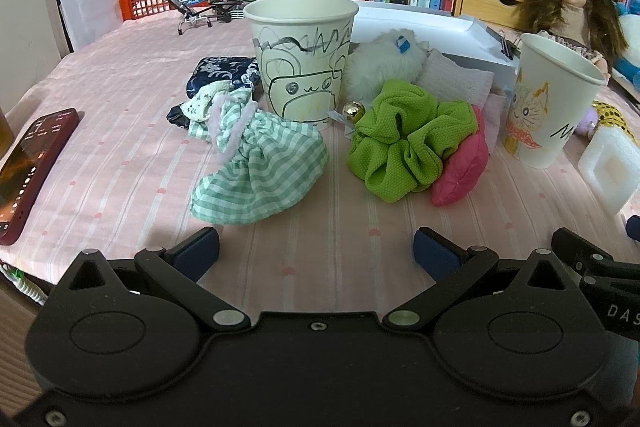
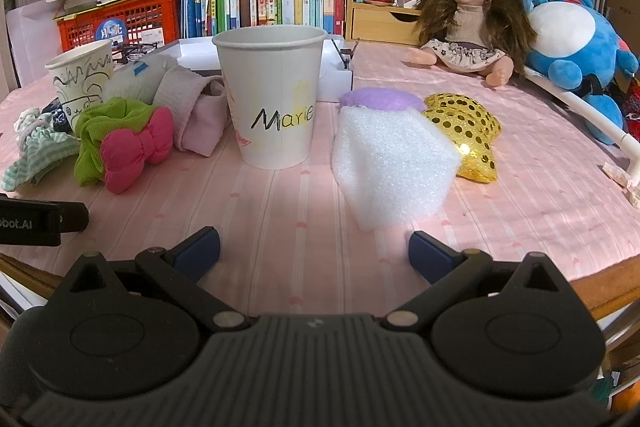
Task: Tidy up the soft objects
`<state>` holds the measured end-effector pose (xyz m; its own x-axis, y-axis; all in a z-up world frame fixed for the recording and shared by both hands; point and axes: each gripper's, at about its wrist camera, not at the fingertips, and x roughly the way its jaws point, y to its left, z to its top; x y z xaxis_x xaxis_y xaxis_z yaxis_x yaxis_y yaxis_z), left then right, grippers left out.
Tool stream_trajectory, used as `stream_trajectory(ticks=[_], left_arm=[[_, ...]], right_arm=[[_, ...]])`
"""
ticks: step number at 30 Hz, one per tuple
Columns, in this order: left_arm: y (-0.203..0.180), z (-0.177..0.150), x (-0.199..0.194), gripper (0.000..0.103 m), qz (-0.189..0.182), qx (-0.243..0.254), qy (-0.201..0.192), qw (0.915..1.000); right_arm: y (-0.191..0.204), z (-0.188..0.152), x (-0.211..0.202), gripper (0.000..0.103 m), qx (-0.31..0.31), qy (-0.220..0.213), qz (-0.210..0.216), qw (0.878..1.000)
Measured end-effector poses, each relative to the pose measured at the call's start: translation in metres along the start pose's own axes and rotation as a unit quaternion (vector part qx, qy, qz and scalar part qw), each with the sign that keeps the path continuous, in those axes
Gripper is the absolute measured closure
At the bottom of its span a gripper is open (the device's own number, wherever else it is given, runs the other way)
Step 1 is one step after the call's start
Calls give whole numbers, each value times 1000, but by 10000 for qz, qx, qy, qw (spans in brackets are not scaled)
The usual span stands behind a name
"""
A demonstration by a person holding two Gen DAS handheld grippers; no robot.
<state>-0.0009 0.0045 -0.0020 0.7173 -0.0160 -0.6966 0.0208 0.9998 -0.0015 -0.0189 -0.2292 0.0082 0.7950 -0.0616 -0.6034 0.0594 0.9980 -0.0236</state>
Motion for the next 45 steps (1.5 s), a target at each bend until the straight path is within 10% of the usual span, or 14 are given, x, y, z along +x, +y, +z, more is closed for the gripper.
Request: stream_trajectory(ticks=[22, 33, 45], left_arm=[[20, -8, -13, 0, -211, -196, -473, 9985], [47, 6, -30, 0, -111, -713, -1055, 9918], [64, 21, 3, 21, -342, -1396, -686, 9872]], right_arm=[[-10, -3, -15, 0, 152, -496, 433, 9977], [-11, 6, -34, 3, -40, -1373, -77, 9905], [-25, 12, -5, 6, -57, -1270, -410, 9910]])
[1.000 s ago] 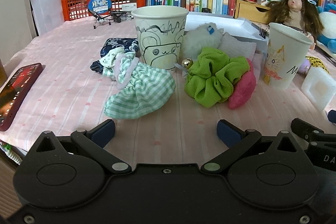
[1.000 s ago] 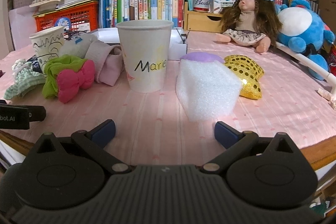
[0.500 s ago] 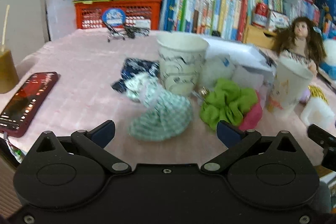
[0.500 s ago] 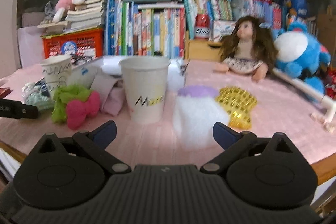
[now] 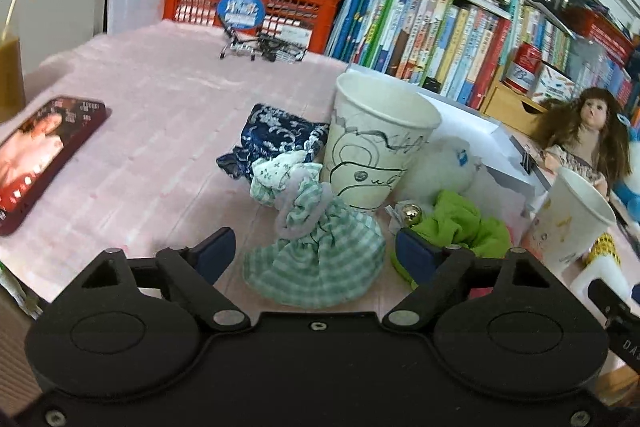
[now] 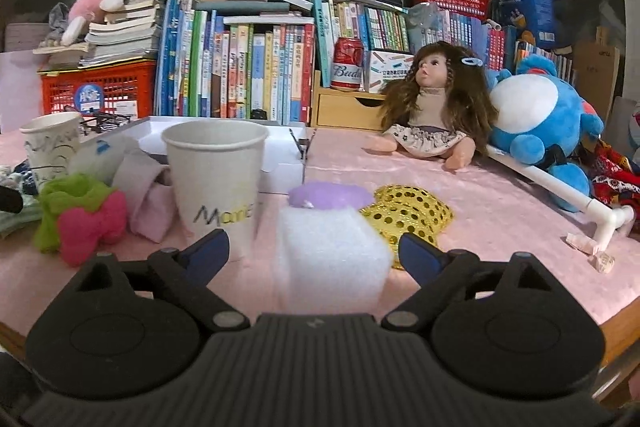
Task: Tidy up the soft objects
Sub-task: 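Grasp the green gingham pouch with the left gripper while the right gripper grasps the white foam block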
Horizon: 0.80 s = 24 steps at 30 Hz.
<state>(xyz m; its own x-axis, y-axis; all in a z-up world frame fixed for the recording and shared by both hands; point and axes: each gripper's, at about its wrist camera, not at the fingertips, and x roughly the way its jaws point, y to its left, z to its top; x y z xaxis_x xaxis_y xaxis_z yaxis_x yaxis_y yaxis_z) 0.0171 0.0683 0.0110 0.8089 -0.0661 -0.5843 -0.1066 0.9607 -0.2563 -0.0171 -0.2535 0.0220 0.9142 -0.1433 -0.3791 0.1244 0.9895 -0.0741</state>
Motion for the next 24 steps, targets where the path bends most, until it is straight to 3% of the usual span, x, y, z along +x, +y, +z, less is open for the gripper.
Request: stream_trajectory(ticks=[8, 10, 11, 12, 15, 24], left_arm=[[4, -1, 12, 42, -81, -186, 84, 9998], [4, 0, 12, 55, -136, -223, 99, 9996], [3, 0, 12, 57, -148, -236, 107, 9996], [3, 0, 12, 61, -145, -237, 107, 9996], [2, -1, 11, 72, -113, -228, 105, 9996], [1, 1, -8, 75, -129, -108, -89, 9998]], right_arm=[[-9, -2, 9, 16, 101, 181, 26, 9998], [-9, -2, 10, 25, 109, 225, 61, 9997], [-8, -2, 10, 29, 117, 248, 62, 9996], [-8, -2, 10, 38, 130, 259, 49, 9996], [-9, -1, 8, 43, 192, 272, 41, 9994], [-12, 12, -13, 44, 209, -100, 115, 9997]])
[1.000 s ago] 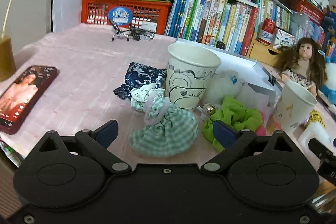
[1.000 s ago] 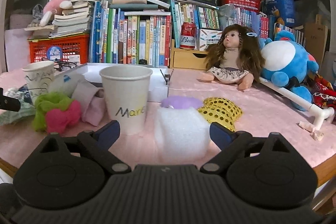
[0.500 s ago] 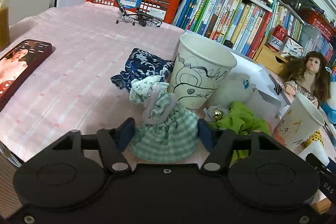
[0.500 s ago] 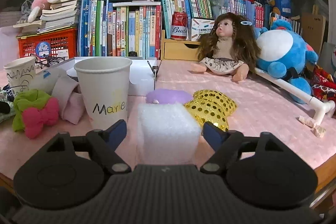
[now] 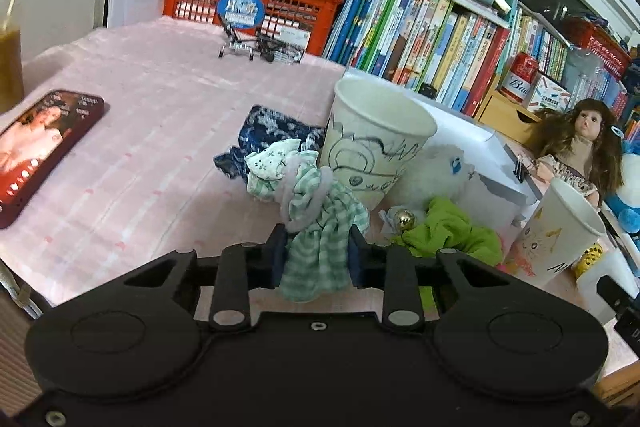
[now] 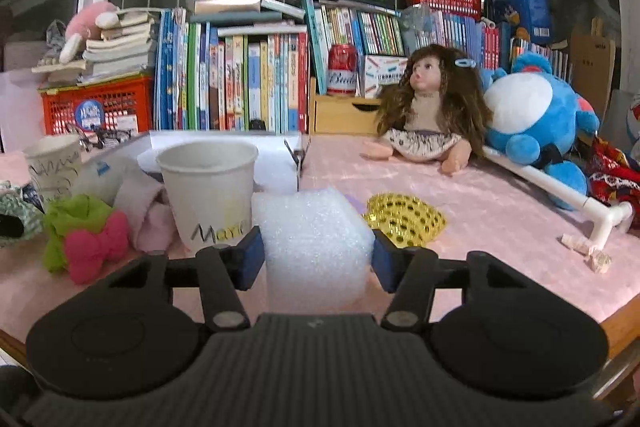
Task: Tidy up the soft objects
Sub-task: 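Grasp the green gingham pouch with the left gripper while the right gripper grasps the white foam block, then carry the gingham pouch and foam block over the grey tray with both grippers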
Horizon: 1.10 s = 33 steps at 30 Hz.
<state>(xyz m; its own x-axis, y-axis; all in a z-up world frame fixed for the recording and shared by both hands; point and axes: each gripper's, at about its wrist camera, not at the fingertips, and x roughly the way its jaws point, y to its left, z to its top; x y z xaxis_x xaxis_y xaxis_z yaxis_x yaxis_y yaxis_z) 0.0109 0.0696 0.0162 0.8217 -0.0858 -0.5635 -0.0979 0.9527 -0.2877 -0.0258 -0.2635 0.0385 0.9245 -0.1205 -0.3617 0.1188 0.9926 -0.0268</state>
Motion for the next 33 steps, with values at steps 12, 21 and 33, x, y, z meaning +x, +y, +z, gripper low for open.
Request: stream_trajectory(ticks=[12, 21, 33], left_arm=[[-6, 15, -28, 75, -73, 40, -389, 9992], [-13, 30, -35, 76, -177, 73, -613, 9979], [-21, 54, -38, 77, -458, 164, -771, 9958]], right_arm=[[-4, 23, -8, 44, 190, -316, 193, 9991], [-7, 38, -5, 44, 453, -383, 372, 9975], [-5, 61, -1, 44, 528, -481, 572, 9958]])
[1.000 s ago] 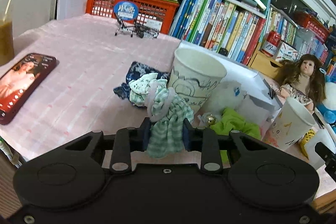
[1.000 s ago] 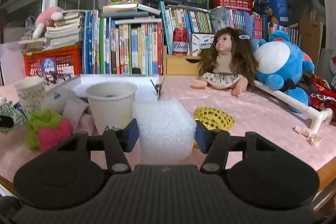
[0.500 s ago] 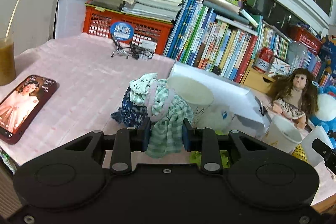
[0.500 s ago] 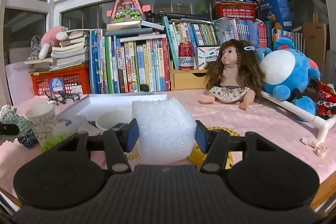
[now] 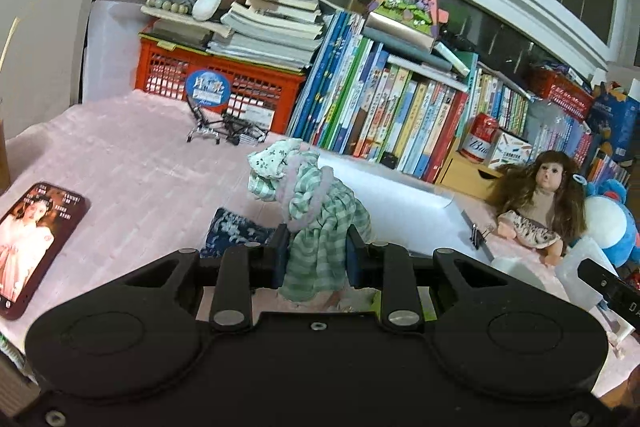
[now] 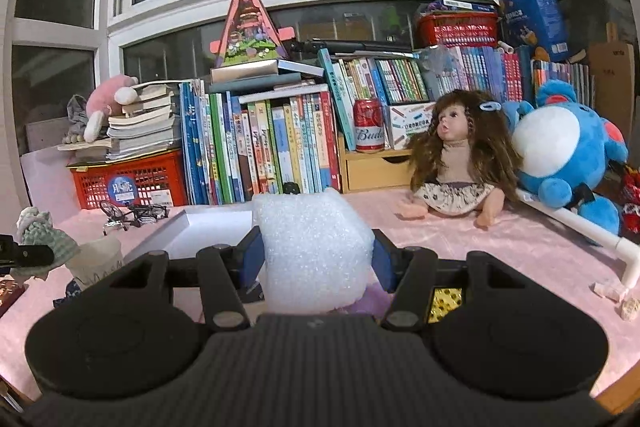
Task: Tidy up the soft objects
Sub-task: 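Carry the gingham pouch and foam block over the grey tray with both grippers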
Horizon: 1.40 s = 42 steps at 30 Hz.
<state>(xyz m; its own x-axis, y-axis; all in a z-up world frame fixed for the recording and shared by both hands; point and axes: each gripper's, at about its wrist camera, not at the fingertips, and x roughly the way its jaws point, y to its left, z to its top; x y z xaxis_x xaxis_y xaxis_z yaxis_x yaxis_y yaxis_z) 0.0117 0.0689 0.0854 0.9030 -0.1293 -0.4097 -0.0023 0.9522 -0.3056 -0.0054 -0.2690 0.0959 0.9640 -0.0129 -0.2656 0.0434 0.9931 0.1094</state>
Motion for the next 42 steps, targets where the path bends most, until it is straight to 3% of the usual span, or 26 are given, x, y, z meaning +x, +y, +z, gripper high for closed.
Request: stream_trajectory(ticks=[6, 14, 19, 24, 32, 37, 42], left_arm=[[-4, 12, 3, 79, -225, 82, -2, 9997], [-16, 61, 23, 79, -734, 444, 229, 9961], [-42, 93, 57, 79, -782, 806, 407, 9928], [-64, 109, 103, 79, -822, 657, 669, 9922], [-79, 115, 189, 79, -700, 277, 1521, 9855], [-83, 117, 243, 79, -619, 191, 2208, 9732], [-90, 111, 273, 79, -532, 246, 2591, 9641]], right_arm=[[1, 14, 9, 44, 127, 81, 196, 9997], [-6, 54, 46, 44, 525, 666, 676, 9941], [2, 75, 80, 44, 332, 999, 741, 9917], [10, 89, 116, 44, 211, 1329, 860, 9872], [16, 98, 167, 44, 151, 1924, 917, 9769], [21, 96, 201, 44, 112, 2404, 809, 9672], [25, 94, 229, 44, 113, 2621, 756, 9620]])
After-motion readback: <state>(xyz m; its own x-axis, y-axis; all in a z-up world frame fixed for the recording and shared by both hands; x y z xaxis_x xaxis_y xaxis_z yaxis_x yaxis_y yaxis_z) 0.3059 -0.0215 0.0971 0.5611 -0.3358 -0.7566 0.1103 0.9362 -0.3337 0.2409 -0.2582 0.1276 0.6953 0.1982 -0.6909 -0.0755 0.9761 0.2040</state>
